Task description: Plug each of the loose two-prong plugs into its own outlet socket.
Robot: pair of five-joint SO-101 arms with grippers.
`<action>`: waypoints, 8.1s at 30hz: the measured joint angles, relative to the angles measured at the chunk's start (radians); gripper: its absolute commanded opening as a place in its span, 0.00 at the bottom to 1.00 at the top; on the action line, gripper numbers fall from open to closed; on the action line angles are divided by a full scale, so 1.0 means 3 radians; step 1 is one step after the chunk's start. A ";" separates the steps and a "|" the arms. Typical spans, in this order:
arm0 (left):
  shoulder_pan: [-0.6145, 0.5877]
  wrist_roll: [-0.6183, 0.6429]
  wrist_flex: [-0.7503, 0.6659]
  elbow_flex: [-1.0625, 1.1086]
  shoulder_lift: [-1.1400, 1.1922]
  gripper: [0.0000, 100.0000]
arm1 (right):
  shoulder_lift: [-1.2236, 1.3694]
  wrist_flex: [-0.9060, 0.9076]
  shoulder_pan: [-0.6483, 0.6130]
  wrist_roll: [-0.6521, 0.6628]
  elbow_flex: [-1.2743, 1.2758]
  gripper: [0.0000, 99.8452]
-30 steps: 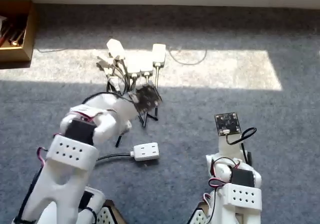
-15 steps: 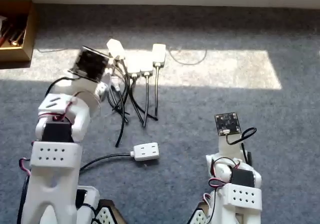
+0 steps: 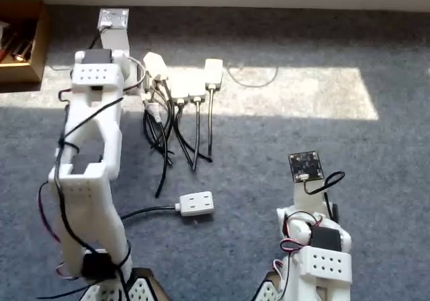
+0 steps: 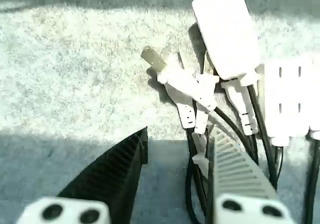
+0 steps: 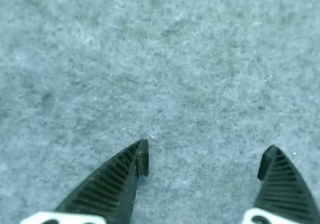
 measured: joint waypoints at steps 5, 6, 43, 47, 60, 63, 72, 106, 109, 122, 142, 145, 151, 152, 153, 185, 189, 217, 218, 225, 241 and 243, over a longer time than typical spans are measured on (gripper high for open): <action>0.0005 0.0322 0.0460 -0.1949 0.1227 0.20 | 0.0000 0.0000 0.0000 0.0000 0.0000 0.34; 0.0015 0.0343 0.0486 -0.2281 0.1442 0.20 | 0.0000 0.0000 0.0000 0.0000 0.0000 0.34; 0.1780 -0.1417 0.1693 -0.0506 -0.0471 0.00 | 0.0000 0.0000 0.0026 0.0000 0.0000 0.34; 0.2250 -0.1473 0.1693 0.0174 -0.1100 0.00 | 0.0000 0.0000 0.0343 0.0000 0.0000 0.34; 0.3309 -0.1330 0.0409 0.2470 -0.1959 0.13 | 0.0000 0.0138 0.1217 0.0286 -0.0005 0.34; 0.3442 -0.1325 0.0113 0.2685 -0.1959 0.17 | 0.0000 0.0194 0.1258 0.0297 -0.0005 0.34; 0.3232 -0.0798 -0.0486 0.2276 -0.1974 0.17 | -0.0015 0.0332 0.1279 0.0368 -0.0005 0.34; 0.2342 -0.2220 0.0261 0.4828 -0.3800 0.17 | 0.1013 0.1146 0.0384 0.0455 -0.1550 0.34; 0.2777 -0.2158 -0.0225 0.5324 -0.4153 0.17 | 0.1207 0.0639 0.0767 0.0414 -0.1360 0.34; 0.3048 -0.2123 -0.1105 0.5759 -0.4317 0.17 | 0.1299 -0.0338 0.1289 0.0143 -0.0650 0.34; 0.3360 -0.1949 -0.1227 0.6173 -0.4352 0.02 | 0.1299 -0.0384 0.1289 0.0143 -0.0634 0.34; 0.3120 -0.1954 -0.1314 0.6173 -0.4352 0.02 | 0.1299 -0.0384 0.1289 0.0143 -0.0634 0.34; 0.2931 -0.1949 -0.1401 0.6173 -0.4352 0.02 | 0.1299 -0.0384 0.1289 0.0143 -0.0634 0.34; 0.2931 -0.1949 -0.1406 0.6173 -0.4352 0.02 | 0.1299 -0.0384 0.1289 0.0143 -0.0634 0.34; 0.2931 -0.1949 -0.1406 0.6173 -0.4352 0.02 | 0.1299 -0.0384 0.1289 0.0143 -0.0629 0.34; 0.3416 -0.1253 -0.0818 0.3130 -0.1821 0.17 | 0.1299 -0.0384 0.1115 0.0143 -0.0471 0.34; 0.3340 -0.1253 -0.0501 0.3125 -0.2189 0.19 | 0.1299 -0.0384 0.1115 0.0143 -0.0471 0.34; -0.0348 -0.0404 -0.1284 0.4838 -0.3493 0.19 | 0.2337 0.1770 -0.0547 -0.0511 -0.2777 0.34; -0.0378 -0.0404 -0.1473 0.4966 -0.3493 0.19 | 0.2547 0.1770 -0.0568 -0.0563 -0.2854 0.34; -0.0440 -0.0404 -0.1882 0.5166 -0.3493 0.19 | 0.4035 0.1048 -0.0604 -0.1268 -0.3007 0.23; -0.0399 -0.0404 -0.2082 0.5314 -0.3493 0.19 | 0.3365 -0.0665 -0.0471 -0.3115 -0.2112 0.16; -0.0389 -0.0404 -0.2082 0.5314 -0.3493 0.19 | 0.3212 -0.0849 -0.0394 -0.3197 -0.1949 0.16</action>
